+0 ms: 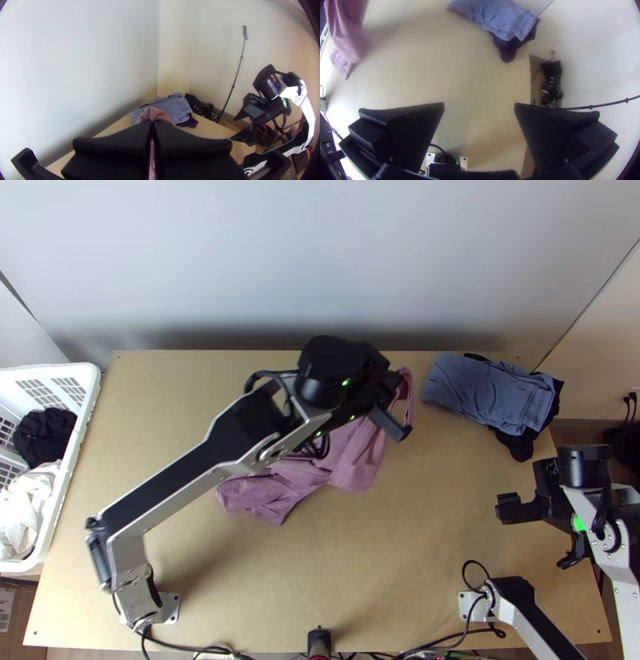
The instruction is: Fold the t-shirt
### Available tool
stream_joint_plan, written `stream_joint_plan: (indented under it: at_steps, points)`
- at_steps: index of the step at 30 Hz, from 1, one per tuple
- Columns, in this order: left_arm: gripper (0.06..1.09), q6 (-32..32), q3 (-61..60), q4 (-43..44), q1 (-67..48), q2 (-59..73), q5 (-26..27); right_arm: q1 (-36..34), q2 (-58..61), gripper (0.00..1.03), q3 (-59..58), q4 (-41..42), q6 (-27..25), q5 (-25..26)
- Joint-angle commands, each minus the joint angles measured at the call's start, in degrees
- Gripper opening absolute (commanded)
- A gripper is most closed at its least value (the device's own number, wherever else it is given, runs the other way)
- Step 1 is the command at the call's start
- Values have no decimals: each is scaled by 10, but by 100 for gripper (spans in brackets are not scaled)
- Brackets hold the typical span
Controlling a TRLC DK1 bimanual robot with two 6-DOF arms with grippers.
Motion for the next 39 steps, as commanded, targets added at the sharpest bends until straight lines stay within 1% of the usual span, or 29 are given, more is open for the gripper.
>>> stream_joint_plan:
  at_steps: [1, 4, 5, 6, 7, 8, 9, 10, 14, 15, 18, 21, 24, 25, 27, 29, 34, 39]
  points:
    - [9, -1, 27, 30, 32, 55, -22, -4, 16, 98, 1, 8, -1, -3]
    - [10, -4, 24, 41, 49, 64, -24, -4, 19, 98, 6, 7, -1, -4]
    - [14, -4, 24, 38, 51, 63, -25, -4, 20, 98, 8, 7, -2, -4]
    - [29, -5, 24, 27, 51, 59, -25, -2, 21, 98, 11, 7, -2, -3]
    - [49, -10, 24, 10, 51, 54, -27, 1, 22, 98, 13, 6, -3, -3]
    - [70, -14, 23, -9, 51, 46, -33, 3, 23, 98, 16, 6, -4, -3]
    - [99, -15, 18, -29, 51, 37, -42, 7, 24, 98, 18, 5, -4, -3]
    - [104, -16, 10, -47, 50, 25, -48, 11, 25, 98, 19, 5, -4, -3]
    - [104, -28, -17, -150, 51, -19, -49, 39, 31, 98, 23, 6, -4, -3]
    - [104, -27, -34, -164, 52, -36, -49, 49, 32, 98, 25, 7, -5, -3]
    - [104, -7, -102, -168, 59, -106, -51, 85, 41, 98, 29, 9, -10, -3]
    - [104, 9, -150, -188, 91, -169, -51, 131, 60, 98, 34, 20, -18, -4]
    - [104, 18, -211, -201, 140, -232, -50, 174, 89, 98, 47, 43, -19, -31]
    - [104, 20, -235, -201, 160, -252, -50, 187, 101, 98, 50, 49, -20, -49]
    - [104, 20, -282, -201, 200, -290, -50, 212, 125, 98, 58, 72, -26, -106]
    - [104, 22, -335, -198, 241, -328, -50, 243, 152, 98, 66, 97, -26, -136]
    - [104, 22, -460, -192, 326, -423, -48, 342, 237, 98, 122, 116, -26, -159]
    - [104, 15, -537, -195, 373, -502, -45, 434, 314, 98, 189, 117, -41, -161]
